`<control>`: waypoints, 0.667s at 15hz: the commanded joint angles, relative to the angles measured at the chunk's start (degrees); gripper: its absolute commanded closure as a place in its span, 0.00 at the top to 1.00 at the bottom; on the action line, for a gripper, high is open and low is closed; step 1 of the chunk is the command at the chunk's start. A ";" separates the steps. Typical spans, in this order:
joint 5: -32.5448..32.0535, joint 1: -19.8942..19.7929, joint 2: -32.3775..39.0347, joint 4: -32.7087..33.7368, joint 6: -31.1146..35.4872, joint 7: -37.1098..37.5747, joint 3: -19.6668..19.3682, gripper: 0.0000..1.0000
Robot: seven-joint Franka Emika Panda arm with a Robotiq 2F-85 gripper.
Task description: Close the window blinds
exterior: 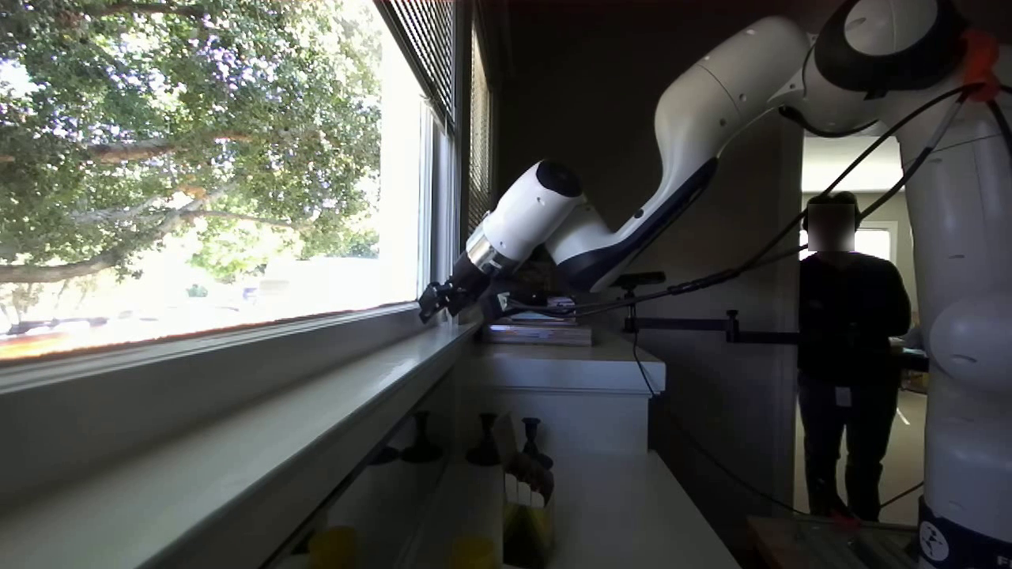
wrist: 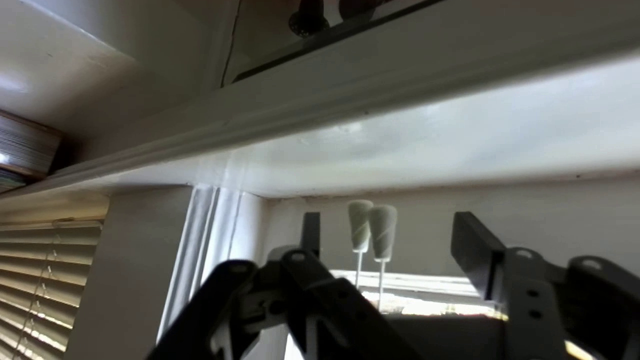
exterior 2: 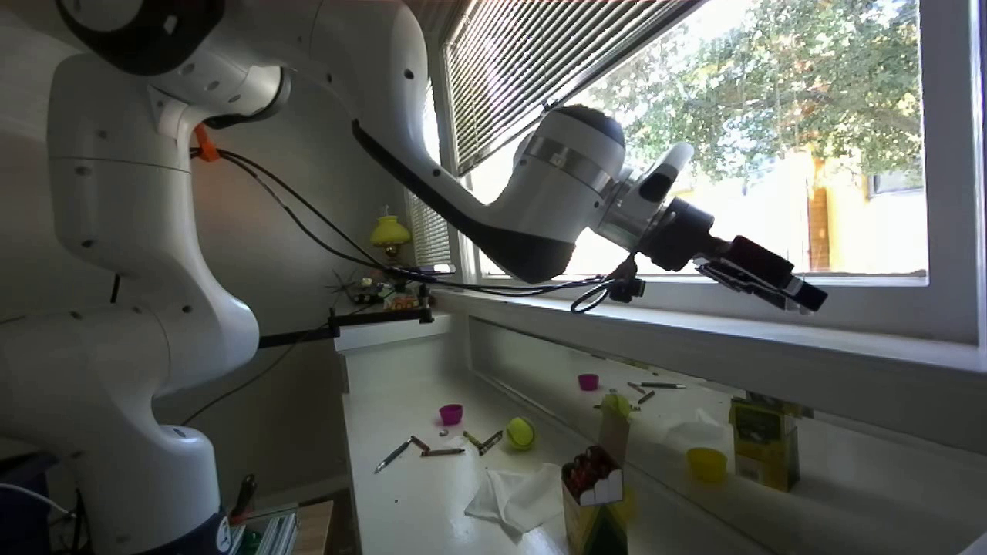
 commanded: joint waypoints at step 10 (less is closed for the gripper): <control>-2.65 0.29 -2.33 -0.28 -3.09 2.65 -0.04 0.96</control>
